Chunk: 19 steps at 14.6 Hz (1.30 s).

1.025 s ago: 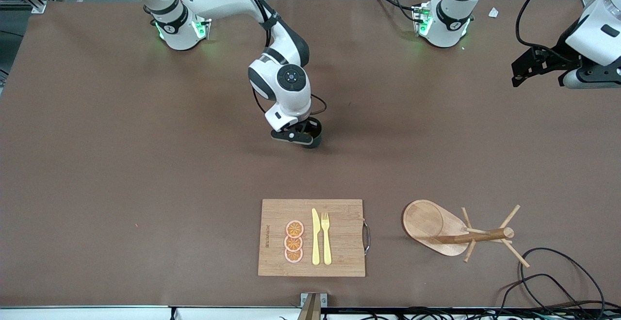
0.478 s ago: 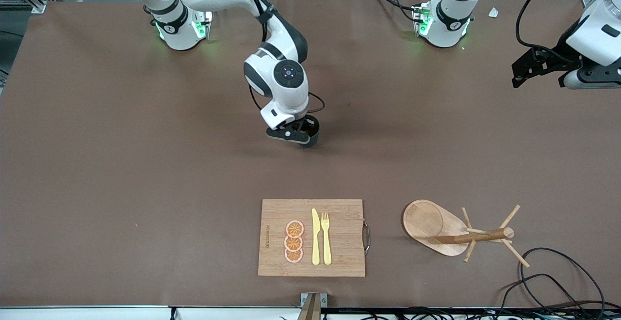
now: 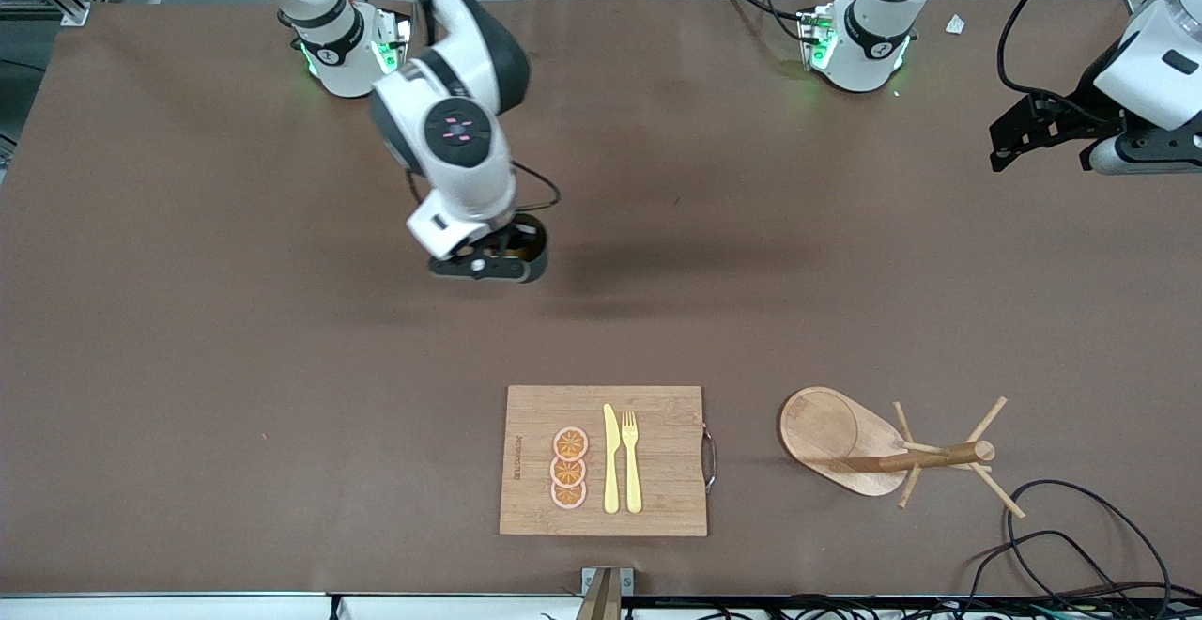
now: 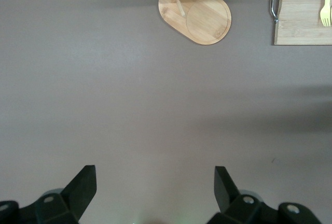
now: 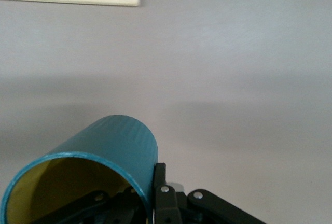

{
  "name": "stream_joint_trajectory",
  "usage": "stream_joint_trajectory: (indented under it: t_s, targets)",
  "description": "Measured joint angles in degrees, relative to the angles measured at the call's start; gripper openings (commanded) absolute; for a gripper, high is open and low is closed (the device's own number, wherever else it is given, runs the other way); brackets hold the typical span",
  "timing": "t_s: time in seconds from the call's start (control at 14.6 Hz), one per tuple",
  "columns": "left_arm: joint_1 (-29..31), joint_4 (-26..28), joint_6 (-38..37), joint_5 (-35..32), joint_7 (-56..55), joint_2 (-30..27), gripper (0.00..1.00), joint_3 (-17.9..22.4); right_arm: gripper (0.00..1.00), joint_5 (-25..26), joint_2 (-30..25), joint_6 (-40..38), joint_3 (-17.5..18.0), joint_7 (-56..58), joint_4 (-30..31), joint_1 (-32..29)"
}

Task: Transfer cup from left to right arm and place
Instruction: 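Carry the teal mug with the right gripper away from the board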

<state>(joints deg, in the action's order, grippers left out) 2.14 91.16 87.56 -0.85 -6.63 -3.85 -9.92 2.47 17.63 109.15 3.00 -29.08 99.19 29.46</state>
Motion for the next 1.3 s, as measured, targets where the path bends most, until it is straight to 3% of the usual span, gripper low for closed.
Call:
stream_joint_trajectory:
  t_s: [0.2,0.61,0.89,1.3]
  targets:
    - [-0.05,0.09,0.08,0.36,0.00,0.07,1.00,-0.09,0.00,0.01,-5.41,-3.32,-0.19,19.02,3.19,-9.02]
    - [-0.07,0.25,0.11,0.64,0.00,0.41,1.00,-0.14,0.00,0.17,-16.25,-2.48,-0.36,50.71,15.29,-23.57]
    - [0.14,0.32,0.11,0.64,0.02,0.47,1.00,-0.04,0.00,0.42,-18.22,9.88,-0.44,67.35,25.89,-33.51]
    - [0.17,0.31,0.20,0.64,0.02,0.53,1.00,0.12,0.00,2.04,-18.06,22.18,-0.37,75.96,32.05,-39.80]
